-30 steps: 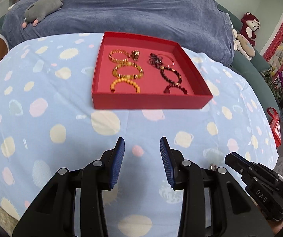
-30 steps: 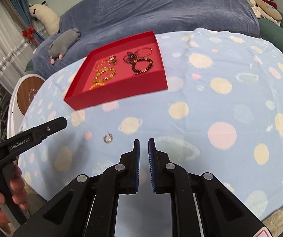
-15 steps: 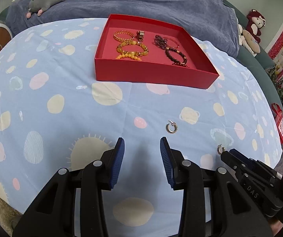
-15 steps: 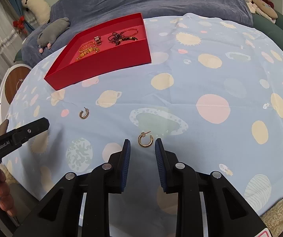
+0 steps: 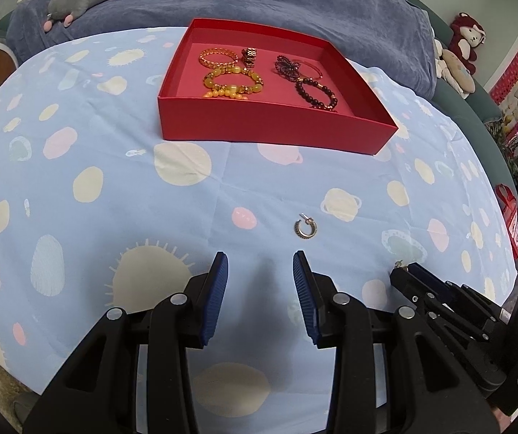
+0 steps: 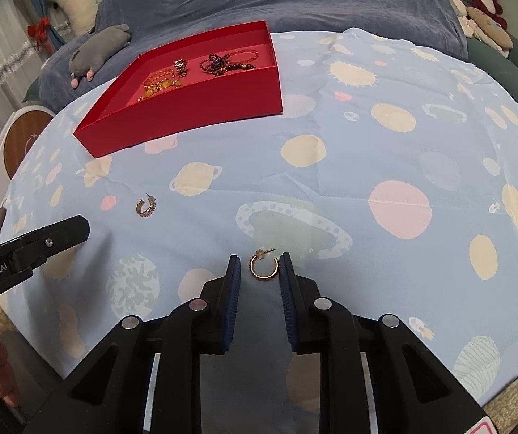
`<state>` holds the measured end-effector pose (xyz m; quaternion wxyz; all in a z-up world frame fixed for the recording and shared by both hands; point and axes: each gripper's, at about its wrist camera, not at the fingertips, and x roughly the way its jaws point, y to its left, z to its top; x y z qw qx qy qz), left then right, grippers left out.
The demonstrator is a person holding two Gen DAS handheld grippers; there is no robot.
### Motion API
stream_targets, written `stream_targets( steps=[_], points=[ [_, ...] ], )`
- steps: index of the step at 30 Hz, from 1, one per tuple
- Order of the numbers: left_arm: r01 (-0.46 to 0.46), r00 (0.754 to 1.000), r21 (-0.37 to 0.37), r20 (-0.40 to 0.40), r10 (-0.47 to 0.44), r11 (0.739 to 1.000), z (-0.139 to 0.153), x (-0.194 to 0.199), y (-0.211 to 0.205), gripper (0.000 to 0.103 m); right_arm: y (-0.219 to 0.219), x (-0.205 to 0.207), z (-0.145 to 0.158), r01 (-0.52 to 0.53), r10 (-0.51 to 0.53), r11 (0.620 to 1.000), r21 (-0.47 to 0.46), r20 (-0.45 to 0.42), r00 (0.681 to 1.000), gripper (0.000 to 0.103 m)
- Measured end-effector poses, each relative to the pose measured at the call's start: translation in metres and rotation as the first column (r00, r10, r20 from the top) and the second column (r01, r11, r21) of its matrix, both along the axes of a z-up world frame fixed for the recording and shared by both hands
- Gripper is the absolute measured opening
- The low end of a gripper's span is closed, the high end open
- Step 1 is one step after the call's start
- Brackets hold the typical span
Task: Organize jewelry
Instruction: 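Grasp a gold hoop earring with the right tool while the left tool grasps the other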
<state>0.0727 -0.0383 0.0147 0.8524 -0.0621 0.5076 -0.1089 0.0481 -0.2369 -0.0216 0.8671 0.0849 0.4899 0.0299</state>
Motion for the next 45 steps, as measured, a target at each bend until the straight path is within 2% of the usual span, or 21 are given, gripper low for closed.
stream_targets(
  steps=[4, 7, 14, 17, 22, 26, 34, 45],
  points=[
    [0.017, 1.000, -0.010, 0.001, -0.017, 1.000, 0.000, 0.003, -0.010, 0.037, -0.003, 0.000, -0.001, 0.007, -0.007, 1.000, 0.019, 0.001, 1.000, 0.015],
    [0.033, 0.999, -0.008, 0.003, -0.033, 0.999, -0.001, 0.007, -0.020, 0.042, -0.004, 0.000, -0.001, 0.010, -0.010, 1.000, 0.027, 0.002, 1.000, 0.015],
    [0.056, 0.998, -0.002, 0.006, -0.056, 0.998, -0.011, 0.020, -0.042, 0.041, -0.007, 0.000, -0.001, 0.017, -0.017, 0.999, 0.051, 0.002, 1.000, 0.015],
    [0.058, 0.998, 0.014, 0.003, -0.058, 0.998, -0.016, 0.025, -0.046, 0.038, -0.008, 0.000, -0.002, 0.020, -0.020, 0.998, 0.061, 0.001, 1.000, 0.015],
    [0.075, 0.997, 0.058, 0.004, -0.076, 0.995, -0.024, 0.028, -0.052, 0.024, -0.010, 0.001, -0.002, 0.025, -0.025, 0.997, 0.079, 0.000, 1.000, 0.016],
    [0.075, 0.997, 0.086, 0.023, -0.077, 0.994, -0.025, 0.029, -0.054, 0.017, -0.010, 0.001, -0.002, 0.026, -0.026, 0.996, 0.082, 0.000, 1.000, 0.016],
    [0.073, 0.997, 0.078, 0.027, -0.076, 0.994, -0.021, 0.028, -0.048, 0.017, -0.010, -0.001, 0.000, 0.028, -0.028, 0.996, 0.087, 0.007, 1.000, 0.015],
    [0.025, 0.999, 0.036, 0.031, -0.026, 0.999, 0.011, 0.016, -0.021, 0.017, -0.004, -0.010, 0.028, 0.015, -0.022, 0.991, 0.130, 0.052, 0.998, 0.015]
  ],
)
